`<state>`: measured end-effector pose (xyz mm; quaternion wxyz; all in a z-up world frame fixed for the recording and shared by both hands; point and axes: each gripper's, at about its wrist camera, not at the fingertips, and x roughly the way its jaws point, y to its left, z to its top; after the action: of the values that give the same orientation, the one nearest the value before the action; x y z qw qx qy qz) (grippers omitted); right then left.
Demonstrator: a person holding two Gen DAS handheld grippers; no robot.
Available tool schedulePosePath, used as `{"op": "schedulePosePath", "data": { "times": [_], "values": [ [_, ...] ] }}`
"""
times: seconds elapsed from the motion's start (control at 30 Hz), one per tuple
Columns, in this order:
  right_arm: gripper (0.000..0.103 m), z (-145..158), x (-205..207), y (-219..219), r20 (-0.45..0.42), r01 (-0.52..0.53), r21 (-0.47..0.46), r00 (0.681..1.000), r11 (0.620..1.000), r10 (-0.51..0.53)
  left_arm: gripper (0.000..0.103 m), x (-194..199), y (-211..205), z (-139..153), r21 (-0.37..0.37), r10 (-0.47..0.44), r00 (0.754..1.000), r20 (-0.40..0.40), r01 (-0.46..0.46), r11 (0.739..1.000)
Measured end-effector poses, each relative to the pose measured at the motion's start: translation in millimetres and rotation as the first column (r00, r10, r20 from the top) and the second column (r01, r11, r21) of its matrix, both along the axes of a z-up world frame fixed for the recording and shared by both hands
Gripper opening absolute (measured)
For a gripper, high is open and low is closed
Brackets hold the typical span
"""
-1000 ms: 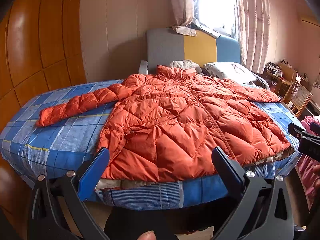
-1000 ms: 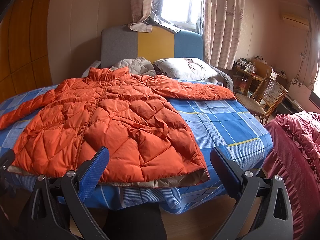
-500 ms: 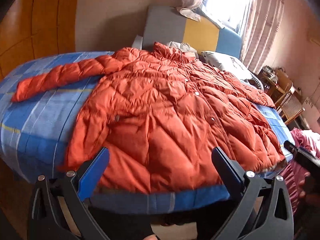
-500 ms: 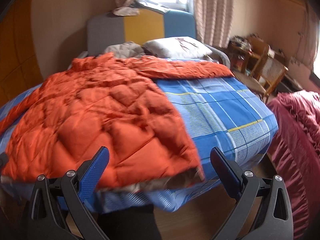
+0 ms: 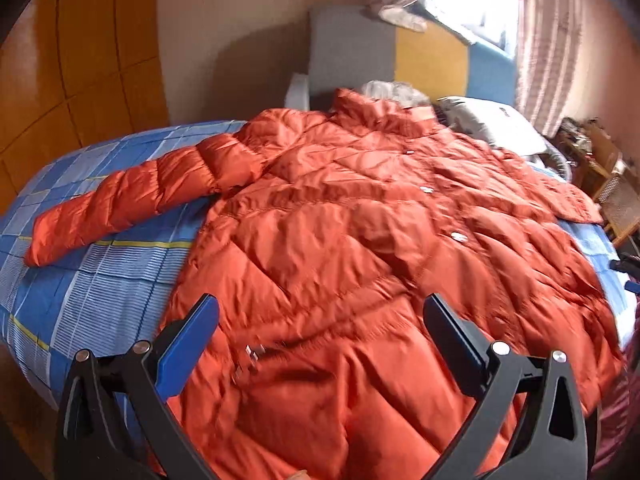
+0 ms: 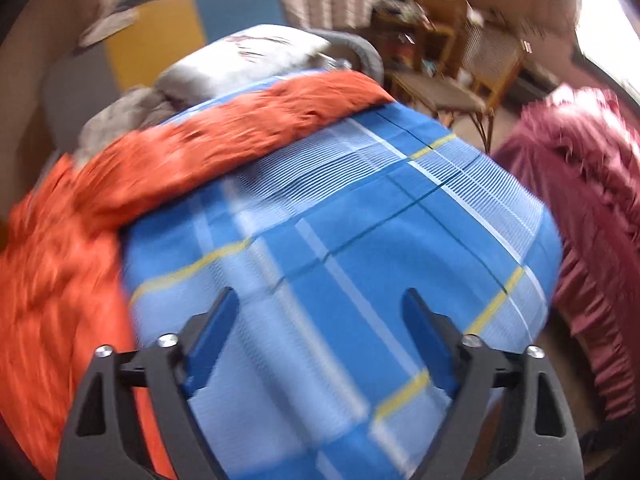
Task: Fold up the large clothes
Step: 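Reach the right tool to the jacket's sleeve and close on it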
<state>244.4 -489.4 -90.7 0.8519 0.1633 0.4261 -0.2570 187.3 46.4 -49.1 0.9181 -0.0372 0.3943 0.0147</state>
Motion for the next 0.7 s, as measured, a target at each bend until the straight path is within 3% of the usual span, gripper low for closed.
{"op": "schedulePosePath", "data": {
  "times": [0.17, 0.3, 0.53, 0.63, 0.67, 0.7],
  "values": [
    [0.055, -4.0, 47.3, -69.5, 0.03, 0.138, 0.126, 0.989, 0.982, -0.143, 0.101, 32.4, 8.5, -4.6, 0.001, 0.044, 0.999, -0.019, -0.044, 0.999],
    [0.049, -6.4, 84.2, -108.3, 0.068, 0.197, 0.221, 0.974, 0.955, -0.217, 0.101, 60.7, 14.8, -8.6, 0.009, 0.076, 0.996, -0.038, -0.075, 0.997],
    [0.049, -18.4, 124.1, -152.4, 0.101, 0.26, 0.339, 0.945, 0.904, -0.31, 0.101, 102.7, 28.7, -22.4, 0.01, 0.162, 0.984, -0.075, -0.161, 0.987],
    [0.049, -25.1, 134.6, -163.4, 0.098, 0.274, 0.345, 0.941, 0.898, -0.324, 0.101, 114.8, 28.0, -27.0, 0.019, 0.168, 0.982, -0.083, -0.167, 0.986],
    [0.047, -27.3, 137.2, -166.9, 0.102, 0.277, 0.352, 0.938, 0.894, -0.331, 0.101, 116.5, 26.2, -28.0, 0.031, 0.168, 0.982, -0.083, -0.166, 0.986],
    [0.038, -29.0, 138.9, -169.3, 0.104, 0.277, 0.358, 0.937, 0.892, -0.333, 0.101, 119.8, 25.1, -30.1, 0.042, 0.17, 0.982, -0.088, -0.166, 0.985]
  ]
}}
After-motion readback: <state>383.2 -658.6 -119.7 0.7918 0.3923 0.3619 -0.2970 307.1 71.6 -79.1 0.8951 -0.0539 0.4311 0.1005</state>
